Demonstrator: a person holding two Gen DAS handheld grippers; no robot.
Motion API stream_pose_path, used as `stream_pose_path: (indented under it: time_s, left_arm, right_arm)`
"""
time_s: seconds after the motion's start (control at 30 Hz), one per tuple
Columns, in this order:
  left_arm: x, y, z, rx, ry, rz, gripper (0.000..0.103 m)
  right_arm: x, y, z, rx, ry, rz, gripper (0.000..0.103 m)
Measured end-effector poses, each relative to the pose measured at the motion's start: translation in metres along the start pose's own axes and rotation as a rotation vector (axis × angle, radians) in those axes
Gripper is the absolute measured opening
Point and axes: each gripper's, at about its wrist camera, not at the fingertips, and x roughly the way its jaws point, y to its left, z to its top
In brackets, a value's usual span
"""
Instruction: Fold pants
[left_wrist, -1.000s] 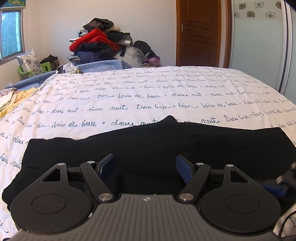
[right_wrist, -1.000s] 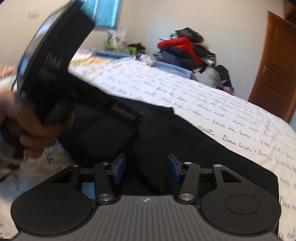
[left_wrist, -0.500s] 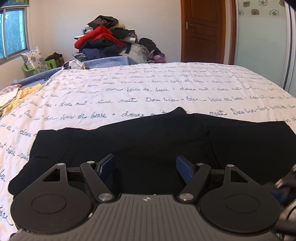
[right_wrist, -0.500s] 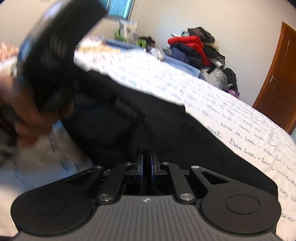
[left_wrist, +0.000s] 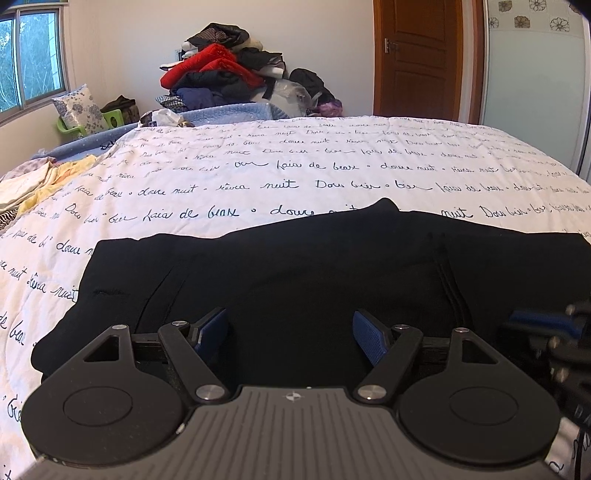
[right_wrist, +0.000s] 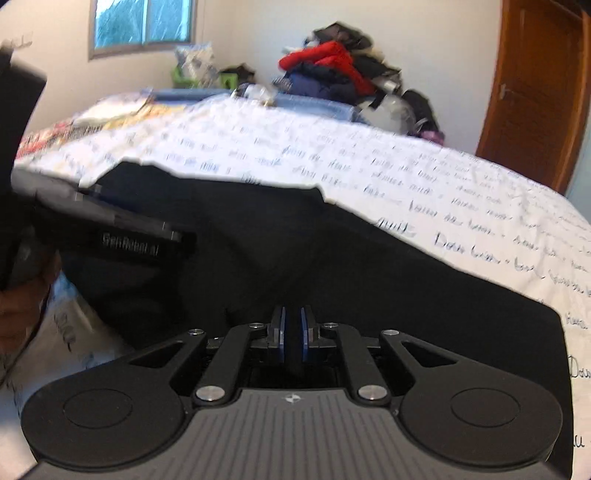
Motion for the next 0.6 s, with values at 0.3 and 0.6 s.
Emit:
stream_pose_path:
  time_s: [0.3, 0.6]
  left_arm:
    - [-0.002, 0.011, 0.000, -0.009, 0.007, 0.023, 0.077]
    - [-0.021, 0.067, 0.009, -0.159, 0.016, 0.073, 0.082]
  right_arm:
    - [-0.003, 0.002, -0.003, -0.024, 0.013, -0.032, 0.027]
    - [-0.014, 0.050, 0.019, -0.182, -0.056, 0.054, 0.028]
